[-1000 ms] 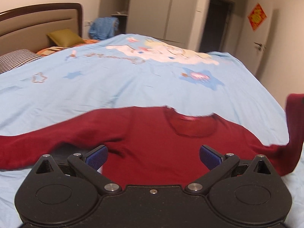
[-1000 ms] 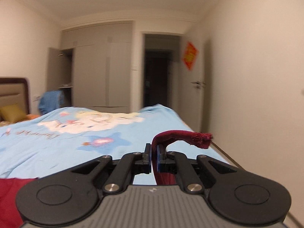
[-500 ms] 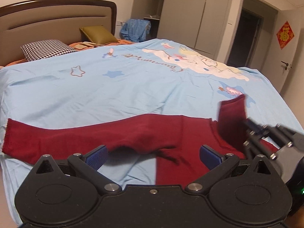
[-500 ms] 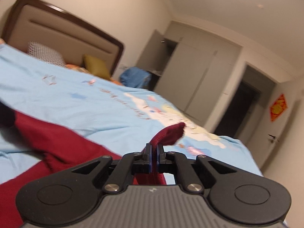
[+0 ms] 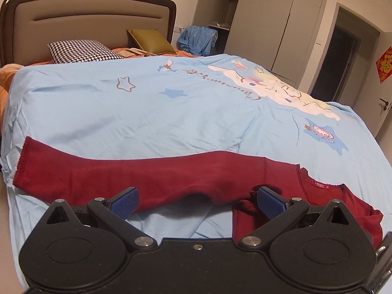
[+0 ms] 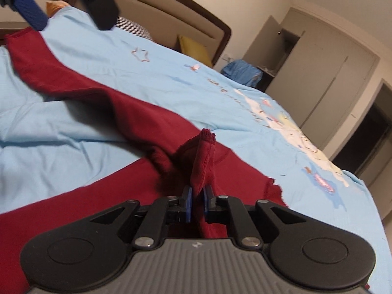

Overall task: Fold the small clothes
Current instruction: 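Carry the held sleeve with the right tool across the sweater body, then open the right tool to lay the sleeve on the body, withdraw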

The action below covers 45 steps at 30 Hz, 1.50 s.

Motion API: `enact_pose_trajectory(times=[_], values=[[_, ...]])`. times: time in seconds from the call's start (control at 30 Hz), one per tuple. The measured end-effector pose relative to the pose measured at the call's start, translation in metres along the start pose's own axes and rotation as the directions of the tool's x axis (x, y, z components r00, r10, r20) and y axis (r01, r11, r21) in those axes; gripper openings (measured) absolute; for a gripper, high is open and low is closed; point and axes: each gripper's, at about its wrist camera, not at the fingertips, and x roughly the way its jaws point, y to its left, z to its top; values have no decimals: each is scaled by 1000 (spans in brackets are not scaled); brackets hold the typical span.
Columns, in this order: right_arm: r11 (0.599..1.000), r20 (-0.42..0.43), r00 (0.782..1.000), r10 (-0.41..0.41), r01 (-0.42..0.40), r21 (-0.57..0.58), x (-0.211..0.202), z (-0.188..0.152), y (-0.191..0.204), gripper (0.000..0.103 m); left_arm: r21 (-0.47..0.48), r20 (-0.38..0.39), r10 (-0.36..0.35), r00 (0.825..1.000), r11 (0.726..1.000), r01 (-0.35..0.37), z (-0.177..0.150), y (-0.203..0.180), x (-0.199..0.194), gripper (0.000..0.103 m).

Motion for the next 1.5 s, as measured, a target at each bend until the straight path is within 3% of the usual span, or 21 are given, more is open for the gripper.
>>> enact_pose_trajectory(times=[0.07, 0.27, 0.43, 0.6, 0.77, 1.0, 1.1, 1.2, 1.23, 1.27, 1.33, 1.4, 1.43, 1.5], values=[[999, 10, 999, 32, -32, -11, -5, -5, 5, 45, 0, -2, -12, 1000, 1000, 12, -2, -3, 6, 102], [996, 37, 996, 86, -86, 8, -47, -22, -11, 68, 34, -31, -79, 996, 996, 80, -10, -27, 34, 102], [983, 17, 999, 46, -48, 178, -85, -53, -64, 91, 104, -51, -106, 993, 988, 111, -22, -62, 72, 102], [945, -67, 997, -47, 66, 320, -105, -98, -128, 101, 139, -58, -53, 997, 988, 60, -37, -89, 110, 102], [851, -126, 989, -71, 127, 510, -105, -141, -196, 101, 172, -37, 22, 999, 985, -15, -56, -99, 126, 102], [641, -122, 989, -79, 145, 754, -74, -182, -286, 79, 187, -27, 23, 999, 982, -18, -76, -100, 134, 102], [563, -138, 989, -57, 145, 813, -52, -194, -313, 64, 183, -26, 5, 1000, 983, -1, -75, -100, 135, 102], [525, -135, 991, -8, 119, 843, -35, -205, -324, 31, 179, -21, -5, 1000, 984, 9, -75, -102, 136, 102], [532, -139, 990, -7, 122, 838, -33, -205, -324, 18, 180, -17, -11, 1000, 984, 14, -75, -102, 135, 102], [561, -143, 989, -19, 129, 818, -33, -201, -322, 16, 181, -13, -21, 1000, 983, 23, -75, -104, 135, 102], [676, -178, 978, -113, 207, 707, -41, -184, -314, 8, 187, -9, -35, 999, 982, 36, -76, -106, 135, 102], [771, -240, 943, -231, 328, 546, -43, -167, -304, 8, 208, -21, -22, 1000, 978, 26, -78, -111, 139, 102], [795, -254, 933, -256, 353, 494, -41, -164, -302, 8, 223, -24, -8, 1000, 975, 13, -79, -114, 141, 102], [802, -293, 929, -227, 349, 485, -31, -167, -306, 8, 241, -17, 4, 1000, 971, 0, -82, -118, 142, 102]])
